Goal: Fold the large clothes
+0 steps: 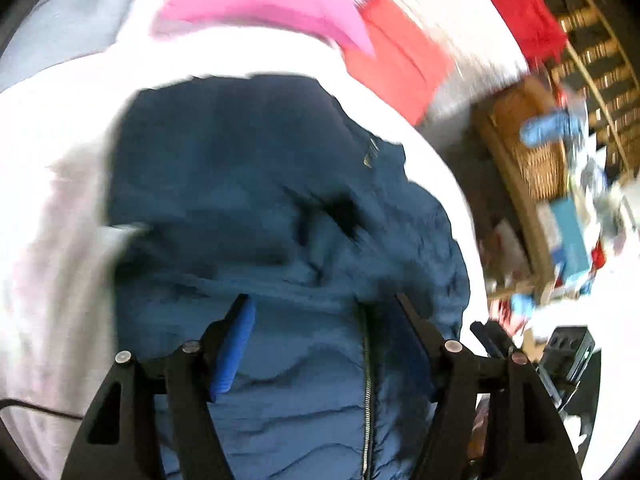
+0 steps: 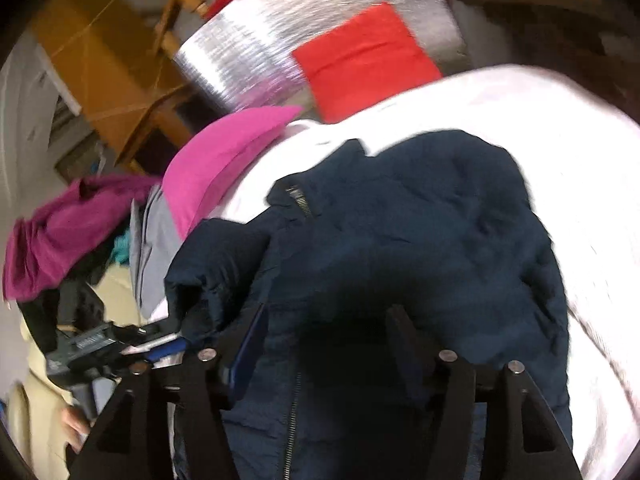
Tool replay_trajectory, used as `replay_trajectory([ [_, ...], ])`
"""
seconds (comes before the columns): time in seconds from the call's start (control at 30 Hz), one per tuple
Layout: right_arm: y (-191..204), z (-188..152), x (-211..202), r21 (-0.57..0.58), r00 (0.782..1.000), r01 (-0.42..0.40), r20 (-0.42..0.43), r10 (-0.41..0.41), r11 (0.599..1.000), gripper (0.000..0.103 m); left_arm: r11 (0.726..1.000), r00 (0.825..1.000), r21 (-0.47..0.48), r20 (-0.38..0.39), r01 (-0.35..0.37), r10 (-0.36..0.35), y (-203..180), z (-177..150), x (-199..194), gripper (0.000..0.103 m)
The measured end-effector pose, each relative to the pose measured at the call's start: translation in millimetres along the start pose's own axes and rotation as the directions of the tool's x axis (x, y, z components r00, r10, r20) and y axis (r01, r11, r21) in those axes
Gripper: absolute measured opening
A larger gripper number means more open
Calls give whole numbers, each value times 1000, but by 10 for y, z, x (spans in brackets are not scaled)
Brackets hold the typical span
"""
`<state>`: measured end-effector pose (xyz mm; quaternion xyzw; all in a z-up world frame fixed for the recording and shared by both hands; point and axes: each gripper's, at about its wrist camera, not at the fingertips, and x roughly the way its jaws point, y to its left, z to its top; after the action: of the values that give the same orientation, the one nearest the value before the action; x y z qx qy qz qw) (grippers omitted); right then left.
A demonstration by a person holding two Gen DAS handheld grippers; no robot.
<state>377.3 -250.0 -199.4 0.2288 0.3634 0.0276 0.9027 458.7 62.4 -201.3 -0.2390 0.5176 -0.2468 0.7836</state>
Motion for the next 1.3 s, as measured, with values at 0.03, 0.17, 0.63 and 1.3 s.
replay_trajectory([
  [0.03, 114, 12, 37, -34, 1000, 0, -4, 0, 999, 70, 999, 999, -48, 33, -17, 18, 186, 49, -110, 71],
  [0.17, 789, 65, 298, -236, 999, 6, -36, -15, 972, 75, 960, 982, -254, 109, -122, 154, 775, 118, -397, 71],
  [0.63, 2256, -187, 1627, -845, 924, 307, 154, -350, 438, 90, 855, 976, -510, 122, -93, 179, 1333, 87, -618, 71],
  [1.3, -511, 193, 1286, 403, 984, -34, -148, 102, 915, 20, 899, 962, -361, 26, -245, 273, 944, 190, -179, 71],
])
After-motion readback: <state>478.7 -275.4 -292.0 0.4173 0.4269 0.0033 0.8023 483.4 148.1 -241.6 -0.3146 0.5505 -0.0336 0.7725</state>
